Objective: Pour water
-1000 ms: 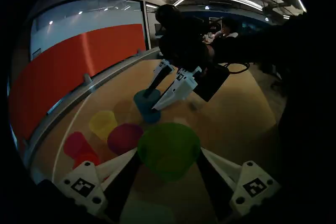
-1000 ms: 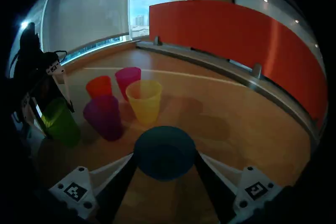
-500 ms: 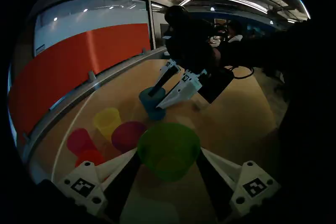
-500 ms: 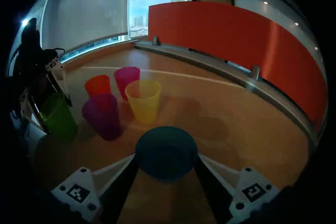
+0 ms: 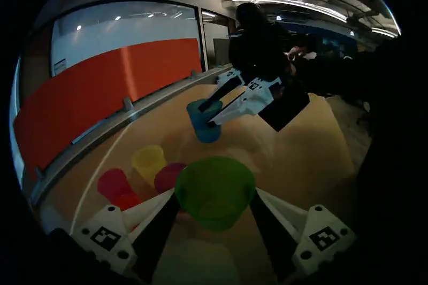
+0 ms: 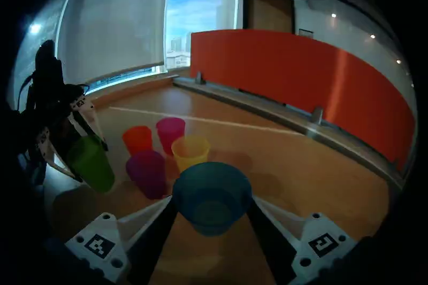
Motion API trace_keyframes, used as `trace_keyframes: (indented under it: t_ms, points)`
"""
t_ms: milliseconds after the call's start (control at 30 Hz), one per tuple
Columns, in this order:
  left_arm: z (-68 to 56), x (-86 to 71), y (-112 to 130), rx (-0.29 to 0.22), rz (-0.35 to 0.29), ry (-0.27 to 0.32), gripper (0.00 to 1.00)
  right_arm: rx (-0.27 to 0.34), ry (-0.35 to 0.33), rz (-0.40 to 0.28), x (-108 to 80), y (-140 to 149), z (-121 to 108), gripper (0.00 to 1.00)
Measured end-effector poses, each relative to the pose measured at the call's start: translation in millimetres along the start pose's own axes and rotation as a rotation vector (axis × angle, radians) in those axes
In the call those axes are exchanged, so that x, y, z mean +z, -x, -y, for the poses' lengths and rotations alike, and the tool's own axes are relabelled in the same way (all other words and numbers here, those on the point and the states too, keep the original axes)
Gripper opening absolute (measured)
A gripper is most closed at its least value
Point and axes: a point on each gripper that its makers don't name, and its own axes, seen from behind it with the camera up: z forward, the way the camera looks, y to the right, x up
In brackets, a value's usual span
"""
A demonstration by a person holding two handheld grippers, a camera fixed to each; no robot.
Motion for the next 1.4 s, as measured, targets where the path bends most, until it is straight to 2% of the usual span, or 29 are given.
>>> trace_keyframes:
  t_ms: [333,567,800,1033,1400]
  points:
    - [14.5,-12.1,-29.9,-0.022,-0.073,-0.058,0.86,-0.028,0.014,-0.16,-27.6,-57.5,5.6,0.89]
    - [26.6,-24.4,-53.0,-0.025,-0.133,-0.101,0.86,-0.031,0.027,-0.239,-45.4,-86.9,8.0,0.89]
    - [36.2,-40.2,-75.8,-0.033,-0.196,-0.13,0.86,-0.014,0.037,-0.283,-57.3,-102.2,8.2,0.89]
    - [43.1,-53.6,-96.2,-0.09,-0.268,-0.135,0.86,0.003,0.035,-0.307,-63.3,-109.7,8.0,0.89]
    - [49.8,-61.7,-114.1,-0.118,-0.326,-0.147,0.86,-0.008,0.032,-0.343,-70.2,-118.9,12.8,0.9]
